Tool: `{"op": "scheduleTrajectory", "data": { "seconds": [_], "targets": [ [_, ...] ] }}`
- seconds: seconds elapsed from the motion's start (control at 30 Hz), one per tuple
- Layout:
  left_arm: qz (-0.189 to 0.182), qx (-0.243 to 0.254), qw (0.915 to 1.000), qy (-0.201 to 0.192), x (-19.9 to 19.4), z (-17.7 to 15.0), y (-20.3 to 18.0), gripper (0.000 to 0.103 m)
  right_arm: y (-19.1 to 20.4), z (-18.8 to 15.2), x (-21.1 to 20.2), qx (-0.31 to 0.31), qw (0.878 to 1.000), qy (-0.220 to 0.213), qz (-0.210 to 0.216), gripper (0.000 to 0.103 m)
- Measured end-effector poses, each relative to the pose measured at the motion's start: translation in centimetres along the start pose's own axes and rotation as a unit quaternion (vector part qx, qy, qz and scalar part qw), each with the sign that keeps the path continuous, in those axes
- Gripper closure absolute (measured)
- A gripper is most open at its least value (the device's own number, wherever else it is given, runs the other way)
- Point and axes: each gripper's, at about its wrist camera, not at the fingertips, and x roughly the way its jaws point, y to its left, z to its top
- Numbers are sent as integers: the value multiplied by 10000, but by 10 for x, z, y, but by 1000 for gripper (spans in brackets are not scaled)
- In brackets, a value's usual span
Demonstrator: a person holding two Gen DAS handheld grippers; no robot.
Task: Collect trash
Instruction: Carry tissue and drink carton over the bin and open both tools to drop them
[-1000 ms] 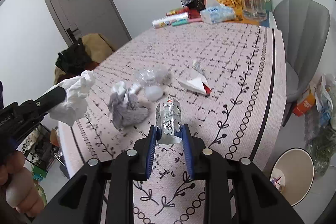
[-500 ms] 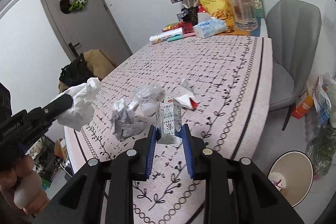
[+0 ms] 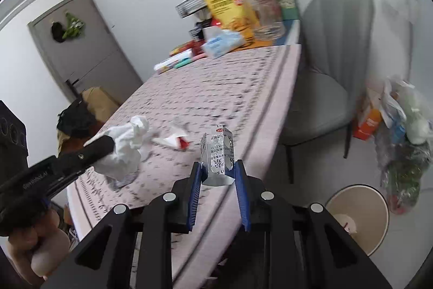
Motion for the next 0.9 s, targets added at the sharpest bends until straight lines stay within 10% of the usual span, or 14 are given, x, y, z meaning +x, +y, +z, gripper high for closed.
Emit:
{"op": "scheduleTrajectory", "data": {
  "seconds": [0.9],
  "targets": [
    [-422,941,9846,1412,179,-33,-146,97,-192,-27,-36,1430,9824,-109,-1197,77]
  ]
}}
